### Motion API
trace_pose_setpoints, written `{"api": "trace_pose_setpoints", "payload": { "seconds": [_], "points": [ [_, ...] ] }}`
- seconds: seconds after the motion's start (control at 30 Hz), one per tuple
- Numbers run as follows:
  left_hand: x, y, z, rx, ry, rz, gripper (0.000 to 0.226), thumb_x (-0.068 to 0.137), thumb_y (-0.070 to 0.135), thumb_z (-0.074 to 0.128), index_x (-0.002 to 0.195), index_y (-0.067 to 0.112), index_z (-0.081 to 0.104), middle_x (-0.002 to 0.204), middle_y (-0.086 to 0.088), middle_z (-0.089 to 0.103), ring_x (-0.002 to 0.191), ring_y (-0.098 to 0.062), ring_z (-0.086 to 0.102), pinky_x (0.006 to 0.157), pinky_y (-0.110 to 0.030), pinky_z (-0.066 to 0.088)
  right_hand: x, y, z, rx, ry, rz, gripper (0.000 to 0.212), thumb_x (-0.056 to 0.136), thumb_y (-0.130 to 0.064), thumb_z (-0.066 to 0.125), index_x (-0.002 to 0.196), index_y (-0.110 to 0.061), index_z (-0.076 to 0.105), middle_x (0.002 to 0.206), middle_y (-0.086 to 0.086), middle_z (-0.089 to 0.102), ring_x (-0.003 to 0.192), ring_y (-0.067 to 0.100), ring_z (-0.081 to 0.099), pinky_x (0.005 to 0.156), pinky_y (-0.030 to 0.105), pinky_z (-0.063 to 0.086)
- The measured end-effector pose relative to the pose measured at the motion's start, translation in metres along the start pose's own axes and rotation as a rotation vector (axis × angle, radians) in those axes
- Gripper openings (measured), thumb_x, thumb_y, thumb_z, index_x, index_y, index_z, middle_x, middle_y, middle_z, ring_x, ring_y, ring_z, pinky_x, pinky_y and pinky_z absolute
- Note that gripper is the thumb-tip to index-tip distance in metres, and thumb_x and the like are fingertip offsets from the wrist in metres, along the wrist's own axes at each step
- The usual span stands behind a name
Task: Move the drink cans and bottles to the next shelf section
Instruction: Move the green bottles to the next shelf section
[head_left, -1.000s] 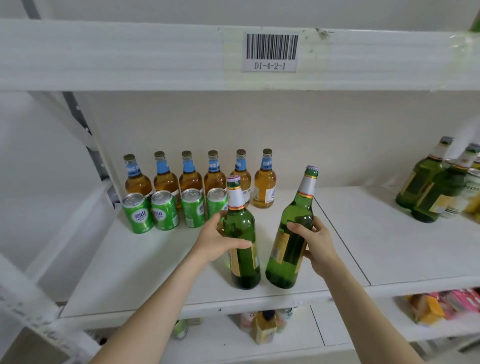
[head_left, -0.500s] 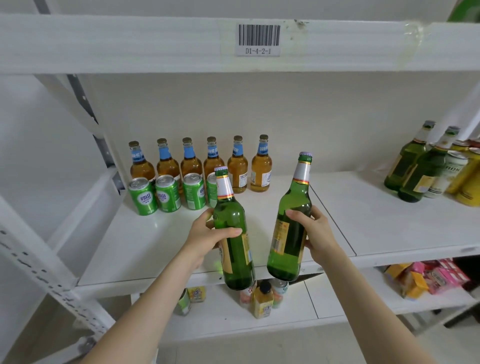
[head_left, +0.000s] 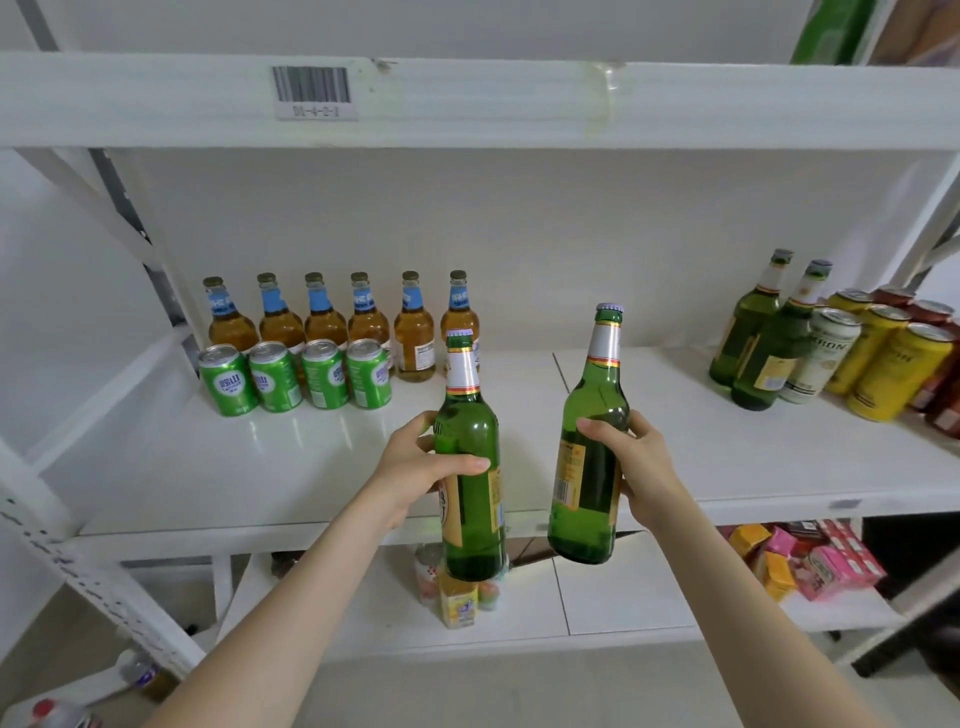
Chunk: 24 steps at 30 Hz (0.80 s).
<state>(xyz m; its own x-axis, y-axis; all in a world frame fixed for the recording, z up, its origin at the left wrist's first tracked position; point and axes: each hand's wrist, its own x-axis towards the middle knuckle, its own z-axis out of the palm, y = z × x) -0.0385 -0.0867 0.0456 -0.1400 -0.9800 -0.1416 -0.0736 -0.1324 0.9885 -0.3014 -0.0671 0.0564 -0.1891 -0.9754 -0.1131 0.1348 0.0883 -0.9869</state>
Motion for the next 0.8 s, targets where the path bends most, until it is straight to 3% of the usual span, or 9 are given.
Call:
{"api": "trace_pose_setpoints", "payload": {
  "seconds": [0.37, 0.7, 0.8],
  "points": [
    [0.006, 0.02, 0.131, 0.056, -0.041, 0.024, 0.075, 0.041, 0.039, 0.093, 0.11, 0.033, 0.063, 0.1, 0.009, 0.075, 0.1, -0.015, 0.069, 0.075, -0.035, 0.056, 0.007, -0.014, -0.12, -0.032, 0.009, -0.009, 0.045, 0.078, -0.023, 0.081, 0.115, -0.018, 0.057, 0.11, 0.008, 0.068, 0.101, 0.028, 0.066, 0.088, 0.047, 0.056],
    [0.073, 0.037, 0.224, 0.084, -0.077, 0.039, 0.072, 0.049, 0.026, 0.095, 0.114, 0.029, 0.062, 0.106, 0.002, 0.074, 0.104, -0.02, 0.067, 0.08, -0.039, 0.057, 0.069, -0.021, -0.212, 0.04, 0.054, -0.04, 0.048, 0.072, -0.016, 0.085, 0.114, -0.015, 0.062, 0.106, 0.007, 0.072, 0.098, 0.028, 0.069, 0.078, 0.042, 0.057],
    [0.082, 0.039, 0.256, 0.091, -0.07, 0.04, 0.077, 0.042, 0.03, 0.095, 0.112, 0.03, 0.063, 0.103, 0.003, 0.075, 0.101, -0.019, 0.069, 0.076, -0.036, 0.057, 0.083, -0.023, -0.243, 0.05, 0.06, -0.048, 0.048, 0.07, -0.015, 0.086, 0.113, -0.016, 0.064, 0.103, 0.005, 0.073, 0.097, 0.026, 0.07, 0.079, 0.042, 0.058]
  ]
}}
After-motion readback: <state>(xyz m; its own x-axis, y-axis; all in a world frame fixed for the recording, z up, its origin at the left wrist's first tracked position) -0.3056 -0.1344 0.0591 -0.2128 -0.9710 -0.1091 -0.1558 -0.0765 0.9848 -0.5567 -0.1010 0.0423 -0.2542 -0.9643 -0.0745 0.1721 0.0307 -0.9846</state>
